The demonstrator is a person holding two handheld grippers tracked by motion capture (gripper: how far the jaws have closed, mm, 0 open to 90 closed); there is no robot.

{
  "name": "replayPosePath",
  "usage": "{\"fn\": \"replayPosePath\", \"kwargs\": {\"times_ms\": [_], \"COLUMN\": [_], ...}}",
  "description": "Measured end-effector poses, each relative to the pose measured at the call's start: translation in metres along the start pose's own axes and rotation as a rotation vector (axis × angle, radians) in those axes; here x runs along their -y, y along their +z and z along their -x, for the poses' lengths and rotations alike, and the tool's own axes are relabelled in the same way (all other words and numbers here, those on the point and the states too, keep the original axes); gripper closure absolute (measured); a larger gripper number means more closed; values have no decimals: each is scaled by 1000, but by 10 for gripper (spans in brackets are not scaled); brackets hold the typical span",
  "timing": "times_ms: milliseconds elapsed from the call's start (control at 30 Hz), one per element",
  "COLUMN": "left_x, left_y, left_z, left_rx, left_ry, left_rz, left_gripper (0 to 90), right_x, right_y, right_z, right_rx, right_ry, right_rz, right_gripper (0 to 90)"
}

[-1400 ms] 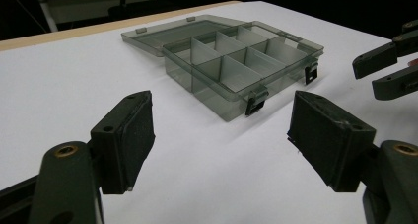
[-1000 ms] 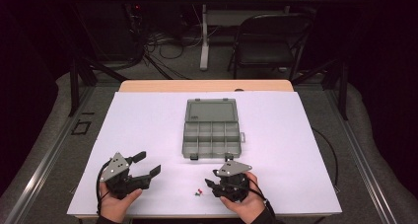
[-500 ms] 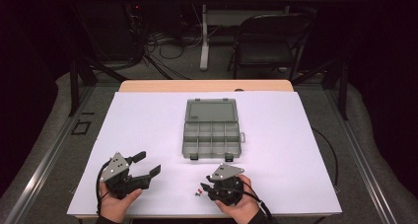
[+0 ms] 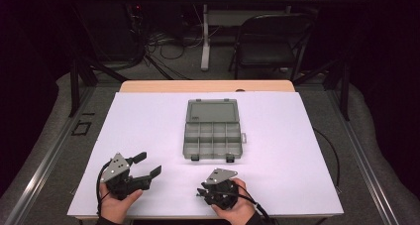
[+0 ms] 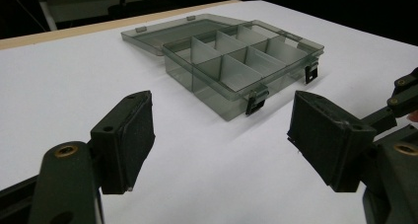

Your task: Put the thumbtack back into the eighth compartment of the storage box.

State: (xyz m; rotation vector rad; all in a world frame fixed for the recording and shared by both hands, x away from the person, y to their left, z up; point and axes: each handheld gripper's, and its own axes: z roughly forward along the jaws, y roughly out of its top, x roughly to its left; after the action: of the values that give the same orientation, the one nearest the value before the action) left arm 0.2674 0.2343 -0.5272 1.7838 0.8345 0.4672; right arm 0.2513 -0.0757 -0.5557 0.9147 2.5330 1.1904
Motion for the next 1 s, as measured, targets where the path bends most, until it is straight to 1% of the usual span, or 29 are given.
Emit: {"fn": "replayPosePath", "kwargs": {"times_ms": [133,300,500,633,1000], "left_x": [0,0,0,0,0], "left_y": [0,0,0,0,0], "left_z": [0,0,0,0,0], "left_rx": [-1,-1,0,0,0], "left_ry": [-1,-1,-1,-1,0], "left_rz": [0,0,0,0,1], "left_gripper": [250,250,251,250,250], "right_x": [0,1,3,3,3], "right_y": [1,3,6,6,6], "right_z": [-1,0,1,3,2], "right_rx": [-11,-11,-11,-14,-11], "right_ry": [-2,-5,-3,6,6], "right_rz": [-3,-18,-39,-37,-42], "right_gripper": [760,773,812,828,832]}}
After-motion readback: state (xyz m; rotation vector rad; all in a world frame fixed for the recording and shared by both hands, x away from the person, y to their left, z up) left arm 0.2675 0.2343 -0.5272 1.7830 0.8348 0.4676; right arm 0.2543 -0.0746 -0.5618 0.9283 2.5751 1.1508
